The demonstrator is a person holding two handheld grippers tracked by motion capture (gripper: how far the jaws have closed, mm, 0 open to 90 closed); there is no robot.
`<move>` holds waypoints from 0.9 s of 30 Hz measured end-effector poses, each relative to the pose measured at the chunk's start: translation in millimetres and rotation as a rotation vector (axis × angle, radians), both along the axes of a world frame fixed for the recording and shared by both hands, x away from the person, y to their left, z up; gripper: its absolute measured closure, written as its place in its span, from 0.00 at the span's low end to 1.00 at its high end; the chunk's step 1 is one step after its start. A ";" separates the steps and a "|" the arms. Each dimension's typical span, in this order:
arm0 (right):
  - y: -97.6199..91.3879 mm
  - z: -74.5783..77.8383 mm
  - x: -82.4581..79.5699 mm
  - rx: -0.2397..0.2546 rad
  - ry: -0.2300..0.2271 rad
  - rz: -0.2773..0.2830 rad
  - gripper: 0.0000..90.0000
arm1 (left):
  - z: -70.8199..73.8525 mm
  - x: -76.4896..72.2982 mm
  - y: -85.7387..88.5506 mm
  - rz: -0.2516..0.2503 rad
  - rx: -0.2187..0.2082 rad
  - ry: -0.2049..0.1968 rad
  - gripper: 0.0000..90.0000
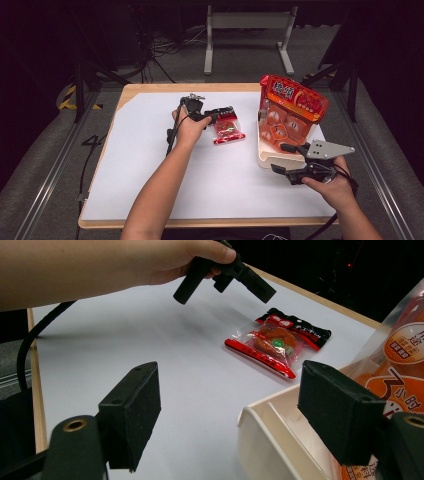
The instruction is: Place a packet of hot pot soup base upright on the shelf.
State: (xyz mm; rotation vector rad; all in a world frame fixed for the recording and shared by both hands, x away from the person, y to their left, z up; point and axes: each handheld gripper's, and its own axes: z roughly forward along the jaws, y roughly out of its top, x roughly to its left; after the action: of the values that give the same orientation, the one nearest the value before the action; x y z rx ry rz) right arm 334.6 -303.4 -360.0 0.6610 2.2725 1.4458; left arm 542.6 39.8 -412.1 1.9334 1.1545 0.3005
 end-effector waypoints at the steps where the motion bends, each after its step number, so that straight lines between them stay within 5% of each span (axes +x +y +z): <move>1: -0.6 -0.3 -0.3 0.001 0.003 -0.002 0.28 | -2.4 2.4 -1.7 -0.001 0.009 0.005 0.22; 14: 0.1 -4.3 -7.6 -0.010 0.010 0.004 0.28 | -30.6 22.7 -13.5 0.027 0.050 0.038 0.18; 19: -1.2 -5.6 -9.9 -0.010 0.014 -0.002 0.27 | -32.7 25.0 -19.6 -0.001 0.037 0.026 0.22; 22: -1.8 -6.7 -11.2 -0.009 0.020 -0.003 0.27 | -39.2 26.9 -21.7 -0.039 -0.069 0.068 0.36; 27: 0.6 -10.3 -10.3 -0.016 0.034 0.004 0.27 | -38.2 24.9 -27.4 -0.034 -0.005 0.045 0.36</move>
State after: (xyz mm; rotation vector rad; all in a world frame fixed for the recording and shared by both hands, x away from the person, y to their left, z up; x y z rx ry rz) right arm 324.3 -302.8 -370.3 0.6819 2.3094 1.4277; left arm 567.5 12.4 -450.3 1.9621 1.1488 0.2364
